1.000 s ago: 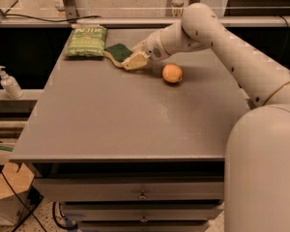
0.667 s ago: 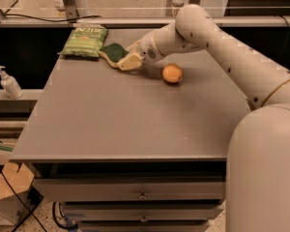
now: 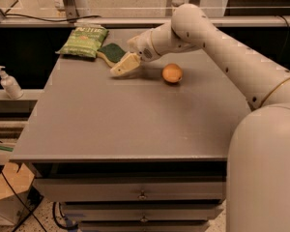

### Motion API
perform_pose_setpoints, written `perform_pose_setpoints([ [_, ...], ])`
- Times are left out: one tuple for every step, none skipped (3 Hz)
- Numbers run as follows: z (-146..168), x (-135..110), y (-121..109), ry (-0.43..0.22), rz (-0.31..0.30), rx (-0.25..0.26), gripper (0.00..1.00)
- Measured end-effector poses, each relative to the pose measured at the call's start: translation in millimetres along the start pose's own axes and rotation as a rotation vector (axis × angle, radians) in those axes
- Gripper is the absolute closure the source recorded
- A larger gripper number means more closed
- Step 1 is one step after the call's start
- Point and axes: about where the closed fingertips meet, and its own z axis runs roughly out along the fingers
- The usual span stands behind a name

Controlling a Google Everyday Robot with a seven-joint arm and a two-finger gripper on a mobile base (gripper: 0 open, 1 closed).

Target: Move sponge near green jalapeno chip bag

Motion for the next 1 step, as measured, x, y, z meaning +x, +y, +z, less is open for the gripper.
perform_pose_setpoints([
  [0.1,0.0,0.1,0.0,0.0,0.0,0.0],
])
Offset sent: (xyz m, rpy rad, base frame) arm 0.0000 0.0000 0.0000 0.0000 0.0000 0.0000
